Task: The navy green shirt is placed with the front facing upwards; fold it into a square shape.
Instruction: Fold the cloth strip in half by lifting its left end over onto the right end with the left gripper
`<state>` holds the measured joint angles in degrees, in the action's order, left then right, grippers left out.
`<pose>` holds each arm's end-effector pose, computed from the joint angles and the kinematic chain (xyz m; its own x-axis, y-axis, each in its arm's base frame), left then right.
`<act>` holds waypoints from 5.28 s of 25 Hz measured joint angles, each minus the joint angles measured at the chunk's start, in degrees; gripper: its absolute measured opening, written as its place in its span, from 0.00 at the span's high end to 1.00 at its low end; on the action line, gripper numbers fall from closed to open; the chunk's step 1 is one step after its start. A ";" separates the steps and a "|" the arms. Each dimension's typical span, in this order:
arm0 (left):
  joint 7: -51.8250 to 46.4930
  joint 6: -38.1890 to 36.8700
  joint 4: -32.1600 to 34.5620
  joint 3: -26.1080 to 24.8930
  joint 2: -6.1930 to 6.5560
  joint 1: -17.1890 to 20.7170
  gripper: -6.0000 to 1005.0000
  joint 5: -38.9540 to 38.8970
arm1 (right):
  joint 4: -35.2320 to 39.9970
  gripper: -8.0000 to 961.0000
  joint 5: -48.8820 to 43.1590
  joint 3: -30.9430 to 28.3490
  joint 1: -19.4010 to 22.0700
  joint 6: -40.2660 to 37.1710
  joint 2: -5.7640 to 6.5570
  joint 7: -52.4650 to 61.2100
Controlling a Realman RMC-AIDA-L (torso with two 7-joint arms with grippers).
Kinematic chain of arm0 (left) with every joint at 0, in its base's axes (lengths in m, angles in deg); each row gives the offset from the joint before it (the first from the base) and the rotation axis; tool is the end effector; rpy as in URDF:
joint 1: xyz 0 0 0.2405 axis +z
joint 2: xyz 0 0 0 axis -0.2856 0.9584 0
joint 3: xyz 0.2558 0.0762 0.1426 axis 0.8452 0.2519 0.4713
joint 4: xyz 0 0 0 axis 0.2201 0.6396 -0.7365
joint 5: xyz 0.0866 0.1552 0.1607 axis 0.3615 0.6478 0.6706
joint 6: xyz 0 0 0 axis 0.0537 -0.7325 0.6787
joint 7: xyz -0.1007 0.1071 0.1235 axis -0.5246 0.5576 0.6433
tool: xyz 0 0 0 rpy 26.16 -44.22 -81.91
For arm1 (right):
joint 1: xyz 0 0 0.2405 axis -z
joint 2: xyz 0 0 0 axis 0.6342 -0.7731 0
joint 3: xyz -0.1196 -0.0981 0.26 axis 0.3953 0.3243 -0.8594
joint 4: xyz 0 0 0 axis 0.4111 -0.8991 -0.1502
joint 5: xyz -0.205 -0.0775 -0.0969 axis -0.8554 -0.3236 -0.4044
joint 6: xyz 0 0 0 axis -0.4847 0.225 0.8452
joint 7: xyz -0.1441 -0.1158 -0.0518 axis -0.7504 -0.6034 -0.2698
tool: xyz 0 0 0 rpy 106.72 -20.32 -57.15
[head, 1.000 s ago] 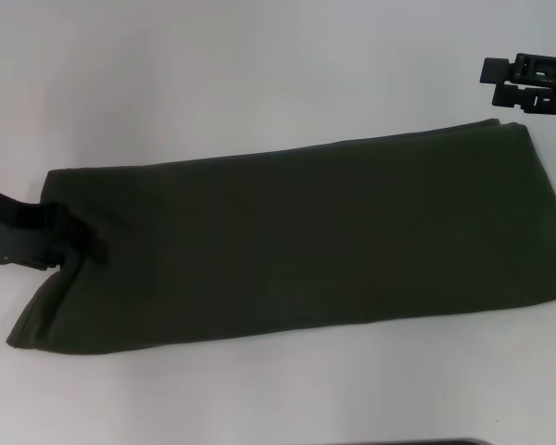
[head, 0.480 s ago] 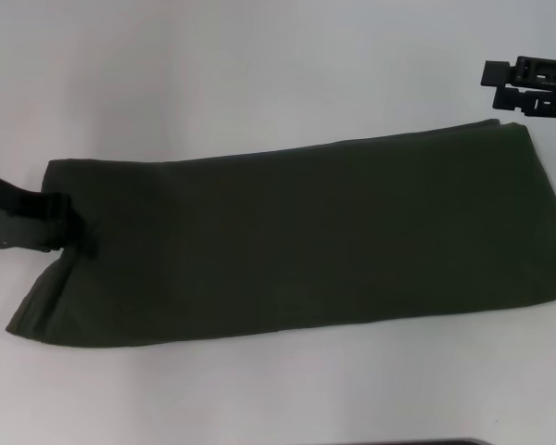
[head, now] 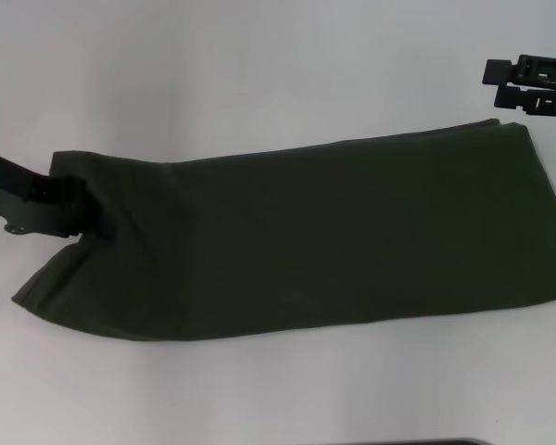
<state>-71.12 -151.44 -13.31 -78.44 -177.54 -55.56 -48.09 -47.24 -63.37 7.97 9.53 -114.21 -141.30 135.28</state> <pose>-0.3129 0.4011 -0.0238 0.0691 0.9974 0.0183 0.9806 -0.0645 -0.1850 0.3472 0.3962 0.0331 0.1323 -0.8363 -0.5321 -0.9356 -0.2827 0.2117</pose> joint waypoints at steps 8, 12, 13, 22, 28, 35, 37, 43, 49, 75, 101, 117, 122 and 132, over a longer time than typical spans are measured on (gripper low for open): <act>0.06 -0.85 -0.60 -0.21 0.12 -0.74 0.88 -0.06 | 0.36 0.11 0.00 0.00 -0.13 0.07 -0.01 0.57; -0.35 -2.03 -0.85 -0.25 2.05 -0.45 0.88 0.27 | 0.38 0.11 0.00 0.00 -0.14 0.20 0.03 0.59; -0.50 -2.16 -0.94 -0.26 2.40 -0.37 0.88 0.28 | 0.39 0.11 0.00 0.00 -0.14 0.22 0.03 0.60; -0.88 -1.73 -0.85 -0.42 5.43 -0.05 0.88 1.96 | 0.22 0.11 0.00 0.00 -0.07 0.31 0.08 0.95; -0.97 -0.30 -0.52 -3.42 6.55 0.41 0.88 5.33 | 0.46 0.11 0.00 0.00 0.02 0.35 0.08 1.43; -0.95 0.29 -0.65 -4.79 6.86 0.64 0.88 6.36 | 0.50 0.11 -0.08 0.00 -0.33 0.44 0.09 1.50; -0.96 0.12 -1.54 -4.83 6.69 0.64 0.88 6.21 | 0.52 0.11 -0.27 0.03 -0.45 0.49 0.14 1.60; -1.19 -0.89 -3.22 -5.92 6.92 0.59 0.88 7.16 | 0.35 0.11 -0.51 0.56 -0.34 0.66 0.64 2.30; -1.58 -0.53 -3.47 -6.49 7.17 0.72 0.88 8.88 | 0.49 0.11 -0.54 0.61 -0.07 0.72 0.75 2.82; 5.14 -10.06 -3.97 -10.49 6.27 0.64 0.88 -1.02 | -5.86 0.16 -3.56 16.23 -14.97 1.73 -2.84 8.86; 5.61 -9.17 -3.85 -10.13 5.35 -0.08 0.88 -1.21 | -21.95 0.43 0.07 28.01 -22.53 15.40 -10.01 8.89; 5.60 -9.58 -4.36 -10.57 5.62 -0.93 0.88 -1.21 | -31.58 0.97 0.10 28.77 -28.95 26.89 -10.82 9.04; 5.60 -9.34 -4.37 -10.57 5.63 -1.29 0.88 -1.21 | -33.75 0.98 -0.08 29.11 -29.87 29.86 -11.00 9.05; 5.42 -9.83 -5.92 -10.59 5.62 -1.55 0.88 -2.76 | -37.30 0.98 -0.62 31.95 -32.04 36.40 -10.99 10.87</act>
<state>-65.70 -161.26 -19.23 -89.02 -171.92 -57.11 -50.85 -84.54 -63.99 39.91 -22.50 -77.81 -152.30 146.15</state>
